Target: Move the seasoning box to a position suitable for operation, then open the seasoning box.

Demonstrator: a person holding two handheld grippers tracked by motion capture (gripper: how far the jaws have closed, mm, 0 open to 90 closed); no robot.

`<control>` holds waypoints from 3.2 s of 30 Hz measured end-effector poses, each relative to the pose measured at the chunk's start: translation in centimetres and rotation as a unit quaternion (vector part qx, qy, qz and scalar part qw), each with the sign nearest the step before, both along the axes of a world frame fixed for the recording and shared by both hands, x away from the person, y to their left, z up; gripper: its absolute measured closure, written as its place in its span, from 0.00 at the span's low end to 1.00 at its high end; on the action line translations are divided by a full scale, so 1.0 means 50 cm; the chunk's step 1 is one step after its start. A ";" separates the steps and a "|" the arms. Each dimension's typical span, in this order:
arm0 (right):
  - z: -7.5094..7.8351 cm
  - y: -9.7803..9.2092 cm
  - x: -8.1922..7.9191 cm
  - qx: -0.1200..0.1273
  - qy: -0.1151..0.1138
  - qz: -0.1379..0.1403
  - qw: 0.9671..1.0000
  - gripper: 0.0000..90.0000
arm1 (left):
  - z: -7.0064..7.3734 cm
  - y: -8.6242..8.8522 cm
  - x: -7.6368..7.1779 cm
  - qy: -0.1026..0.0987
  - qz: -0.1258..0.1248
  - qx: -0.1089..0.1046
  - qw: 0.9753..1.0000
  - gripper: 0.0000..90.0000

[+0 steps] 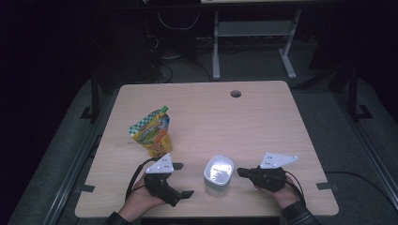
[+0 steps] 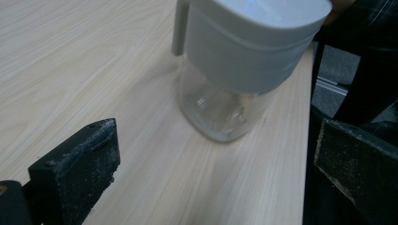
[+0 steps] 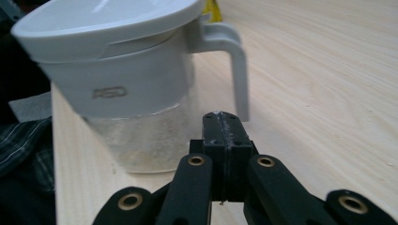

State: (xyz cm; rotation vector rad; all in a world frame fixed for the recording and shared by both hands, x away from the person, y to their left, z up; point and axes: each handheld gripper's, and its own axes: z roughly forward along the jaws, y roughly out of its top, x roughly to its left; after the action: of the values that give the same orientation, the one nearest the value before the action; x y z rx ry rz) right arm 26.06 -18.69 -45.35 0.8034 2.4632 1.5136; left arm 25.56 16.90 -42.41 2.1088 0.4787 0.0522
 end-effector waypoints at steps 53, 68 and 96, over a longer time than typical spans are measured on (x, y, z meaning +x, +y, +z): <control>-0.008 0.022 0.008 -0.008 0.002 0.029 1.000 1.00 | 0.023 -0.079 0.038 -0.024 -0.034 -0.018 0.999 0.00; -0.004 0.003 0.006 -0.008 -0.014 0.014 1.000 1.00 | 0.014 -0.086 0.037 -0.035 -0.026 -0.011 0.999 0.06; -0.005 0.002 0.006 -0.009 -0.014 0.010 1.000 0.99 | 0.019 -0.080 0.033 -0.030 -0.028 -0.016 0.999 0.15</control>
State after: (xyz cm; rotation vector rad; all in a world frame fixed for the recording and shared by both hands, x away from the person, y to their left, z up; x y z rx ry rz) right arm 26.34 -18.57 -45.58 0.7495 2.4690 1.4957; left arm 27.19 12.92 -41.46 2.0825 0.3817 0.0756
